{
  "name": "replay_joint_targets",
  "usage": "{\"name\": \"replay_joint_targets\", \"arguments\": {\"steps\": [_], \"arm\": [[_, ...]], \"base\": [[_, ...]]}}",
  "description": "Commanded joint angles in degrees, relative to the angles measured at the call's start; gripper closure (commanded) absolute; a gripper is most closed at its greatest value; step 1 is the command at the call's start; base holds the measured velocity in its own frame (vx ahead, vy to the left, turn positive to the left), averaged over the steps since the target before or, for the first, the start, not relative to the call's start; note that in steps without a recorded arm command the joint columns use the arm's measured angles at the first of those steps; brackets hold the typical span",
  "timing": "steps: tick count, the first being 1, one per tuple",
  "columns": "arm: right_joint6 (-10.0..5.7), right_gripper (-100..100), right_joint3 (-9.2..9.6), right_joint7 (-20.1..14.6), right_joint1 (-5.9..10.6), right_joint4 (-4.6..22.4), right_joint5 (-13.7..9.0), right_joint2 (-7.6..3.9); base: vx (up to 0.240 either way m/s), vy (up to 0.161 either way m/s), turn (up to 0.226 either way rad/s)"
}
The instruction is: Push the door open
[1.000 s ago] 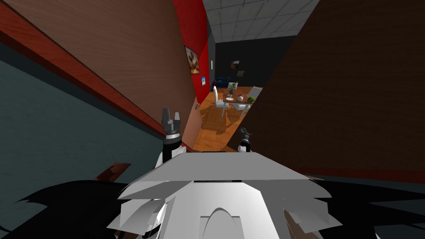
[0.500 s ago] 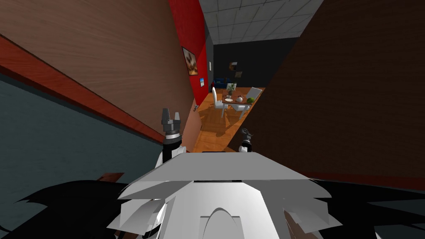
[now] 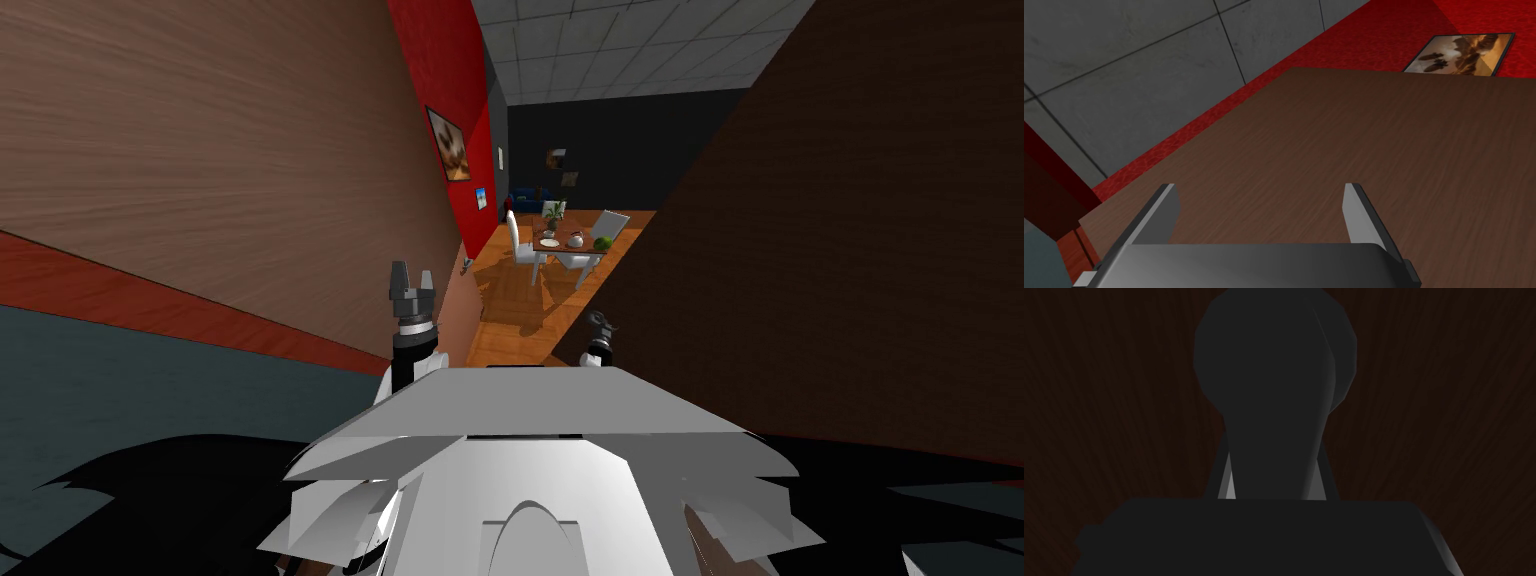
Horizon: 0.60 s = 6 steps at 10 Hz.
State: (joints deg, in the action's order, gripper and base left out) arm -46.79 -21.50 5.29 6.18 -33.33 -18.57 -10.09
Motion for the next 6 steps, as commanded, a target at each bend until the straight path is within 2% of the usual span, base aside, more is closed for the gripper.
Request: {"name": "replay_joint_targets", "arguments": {"steps": [1,3,4,5,6], "arm": [[0.07,100,-0.86,0.4,-0.33,-0.7,-0.4,-0.12],[0.06,100,-1.61,0.7,-0.37,-0.6,-0.9,-0.28],[0.17,100,-1.35,0.6,-0.41,-0.3,-0.7,-0.22],[-0.02,100,-2.31,0.9,-0.51,-0.2,-1.4,-0.53],[-0.05,100,-2.50,1.0,-0.54,-0.1,-1.5,-0.56]], "base": [[0.189,-0.009,-0.041],[0.183,0.013,-0.050],[0.090,0.001,-0.031],[0.112,-0.008,-0.037],[0.166,-0.026,-0.043]]}}
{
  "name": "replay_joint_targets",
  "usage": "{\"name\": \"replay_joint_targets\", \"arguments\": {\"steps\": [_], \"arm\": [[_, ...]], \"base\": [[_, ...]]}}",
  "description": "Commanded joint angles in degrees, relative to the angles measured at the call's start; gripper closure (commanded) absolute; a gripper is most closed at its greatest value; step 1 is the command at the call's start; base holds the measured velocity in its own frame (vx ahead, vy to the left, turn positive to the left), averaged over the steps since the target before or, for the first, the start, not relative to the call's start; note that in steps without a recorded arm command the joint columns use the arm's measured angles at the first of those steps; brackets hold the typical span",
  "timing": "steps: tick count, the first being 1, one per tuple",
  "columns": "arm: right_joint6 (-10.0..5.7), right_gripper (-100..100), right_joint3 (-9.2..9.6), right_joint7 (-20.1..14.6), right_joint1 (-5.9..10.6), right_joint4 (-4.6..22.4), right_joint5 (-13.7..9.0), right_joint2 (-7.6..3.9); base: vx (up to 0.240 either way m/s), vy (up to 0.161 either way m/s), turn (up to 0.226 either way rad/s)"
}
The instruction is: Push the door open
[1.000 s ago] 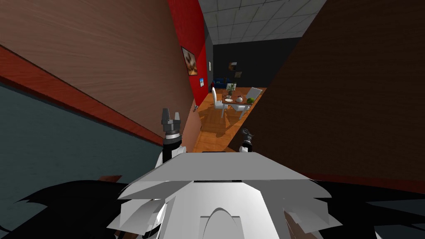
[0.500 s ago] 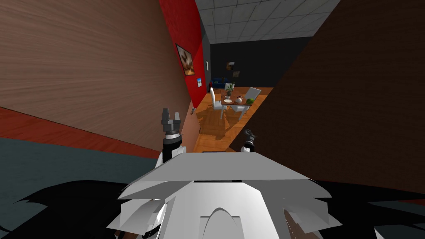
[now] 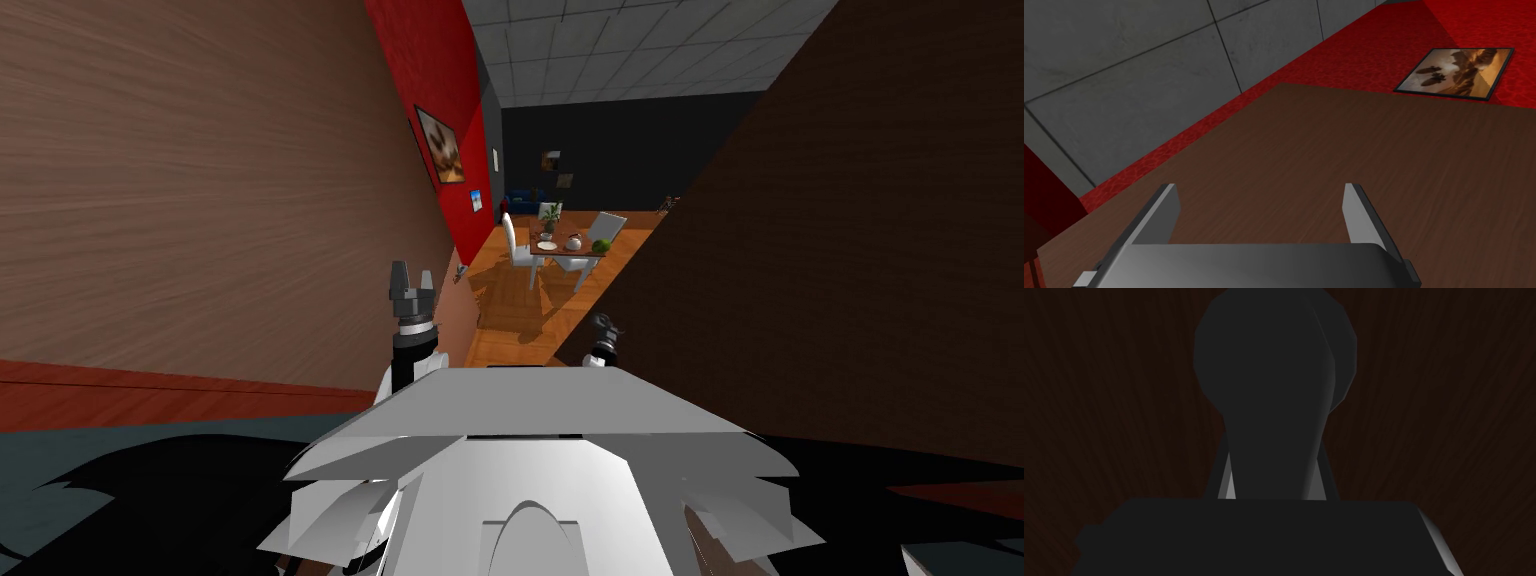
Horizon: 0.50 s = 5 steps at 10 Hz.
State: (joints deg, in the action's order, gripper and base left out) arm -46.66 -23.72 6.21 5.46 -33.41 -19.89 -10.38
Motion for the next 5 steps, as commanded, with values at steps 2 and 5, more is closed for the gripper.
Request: {"name": "replay_joint_targets", "arguments": {"steps": [2,5], "arm": [[-0.32,100,-1.33,0.5,0.02,0.1,-0.9,-0.45],[-0.43,100,-2.09,0.7,-0.10,0.2,-1.4,-0.59]], "base": [[0.168,-0.046,-0.028],[0.149,-0.050,-0.019]]}}
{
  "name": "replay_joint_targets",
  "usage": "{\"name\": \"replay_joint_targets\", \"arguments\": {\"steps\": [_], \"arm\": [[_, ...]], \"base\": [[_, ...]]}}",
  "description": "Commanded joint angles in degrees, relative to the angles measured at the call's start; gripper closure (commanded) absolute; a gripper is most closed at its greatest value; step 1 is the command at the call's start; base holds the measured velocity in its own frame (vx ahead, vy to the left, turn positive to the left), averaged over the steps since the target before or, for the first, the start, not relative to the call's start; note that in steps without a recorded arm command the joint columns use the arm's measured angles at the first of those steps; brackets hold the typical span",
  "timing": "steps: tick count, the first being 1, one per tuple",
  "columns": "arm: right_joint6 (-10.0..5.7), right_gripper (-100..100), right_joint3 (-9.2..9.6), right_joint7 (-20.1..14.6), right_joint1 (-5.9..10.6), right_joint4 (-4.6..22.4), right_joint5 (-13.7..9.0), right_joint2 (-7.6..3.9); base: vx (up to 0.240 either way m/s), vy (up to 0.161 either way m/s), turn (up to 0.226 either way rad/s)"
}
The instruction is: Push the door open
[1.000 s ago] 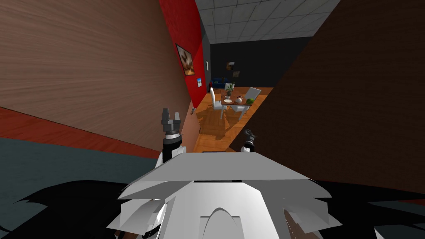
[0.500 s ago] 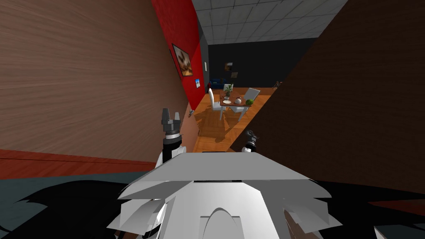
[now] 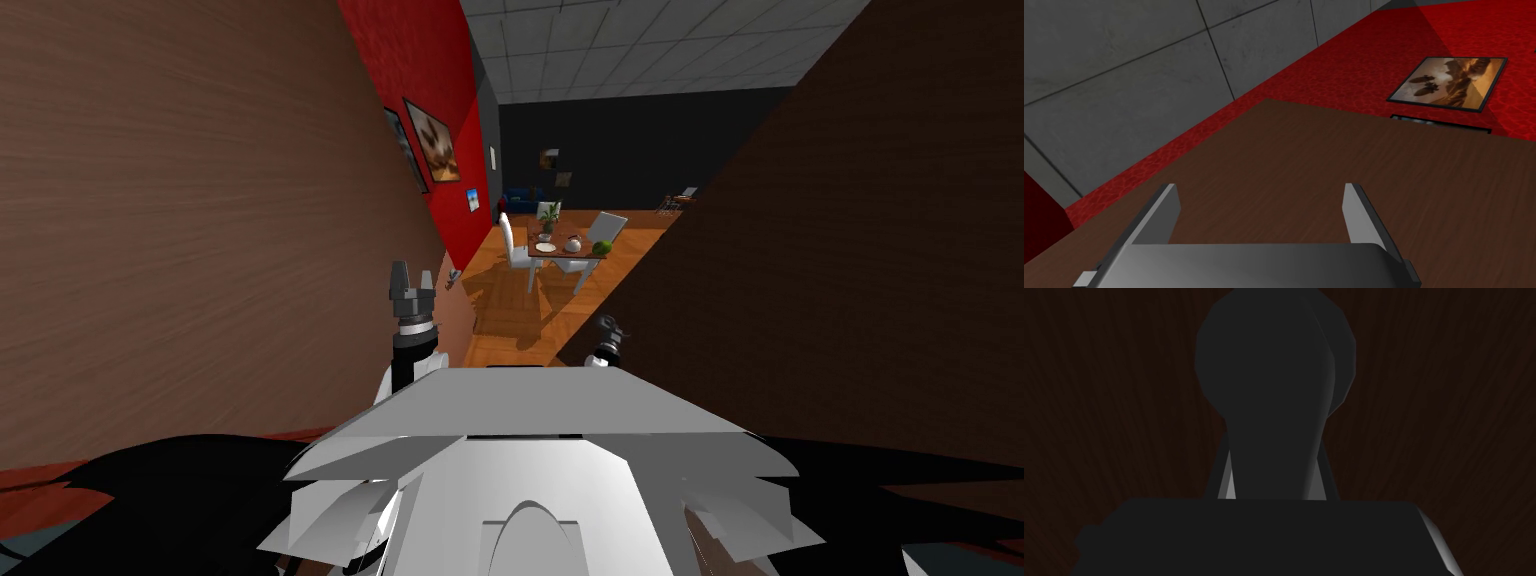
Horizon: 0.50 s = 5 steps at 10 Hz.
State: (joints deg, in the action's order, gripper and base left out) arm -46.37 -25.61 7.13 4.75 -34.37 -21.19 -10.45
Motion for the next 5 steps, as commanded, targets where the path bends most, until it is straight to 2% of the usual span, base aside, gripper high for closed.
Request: {"name": "replay_joint_targets", "arguments": {"steps": [1,3,5], "arm": [[-0.88,100,-1.35,0.3,0.44,1.4,-0.9,-0.73],[-1.05,100,-2.60,0.7,0.26,1.6,-1.7,-0.95],[-1.24,100,-3.91,1.2,0.06,1.8,-2.6,-1.19]], "base": [[0.192,-0.046,-0.043],[0.202,-0.055,-0.054],[0.225,-0.088,-0.045]]}}
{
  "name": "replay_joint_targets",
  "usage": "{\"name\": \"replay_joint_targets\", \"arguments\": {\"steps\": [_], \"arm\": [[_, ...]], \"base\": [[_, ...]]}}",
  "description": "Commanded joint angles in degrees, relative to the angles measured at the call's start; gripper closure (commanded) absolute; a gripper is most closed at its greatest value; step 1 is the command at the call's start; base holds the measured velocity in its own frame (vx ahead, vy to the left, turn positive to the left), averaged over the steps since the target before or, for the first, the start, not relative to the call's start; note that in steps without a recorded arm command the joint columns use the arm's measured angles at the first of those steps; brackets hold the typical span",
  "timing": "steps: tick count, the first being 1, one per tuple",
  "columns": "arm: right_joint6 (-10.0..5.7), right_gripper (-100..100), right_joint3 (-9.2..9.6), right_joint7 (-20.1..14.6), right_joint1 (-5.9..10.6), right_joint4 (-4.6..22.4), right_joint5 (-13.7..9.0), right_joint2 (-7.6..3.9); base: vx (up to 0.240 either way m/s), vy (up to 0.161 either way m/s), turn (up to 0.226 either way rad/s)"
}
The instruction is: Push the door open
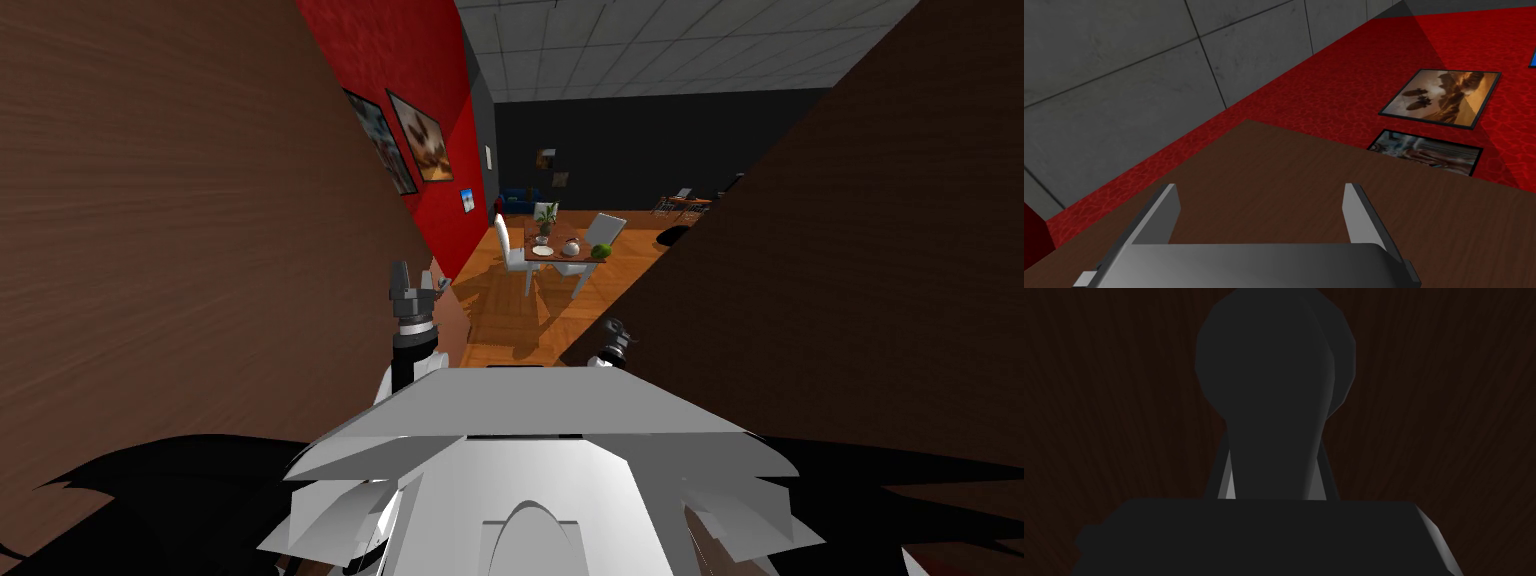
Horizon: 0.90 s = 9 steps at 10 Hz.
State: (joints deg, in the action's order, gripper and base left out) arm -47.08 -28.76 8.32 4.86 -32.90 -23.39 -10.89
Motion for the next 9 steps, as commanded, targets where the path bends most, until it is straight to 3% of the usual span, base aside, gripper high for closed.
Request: {"name": "replay_joint_targets", "arguments": {"steps": [1,9], "arm": [[-0.62,100,-1.43,0.3,-0.15,0.5,-0.9,-0.86],[-1.23,100,-5.87,2.0,-0.82,1.2,-3.9,-1.66]], "base": [[0.213,-0.068,-0.048],[0.174,-0.040,-0.043]]}}
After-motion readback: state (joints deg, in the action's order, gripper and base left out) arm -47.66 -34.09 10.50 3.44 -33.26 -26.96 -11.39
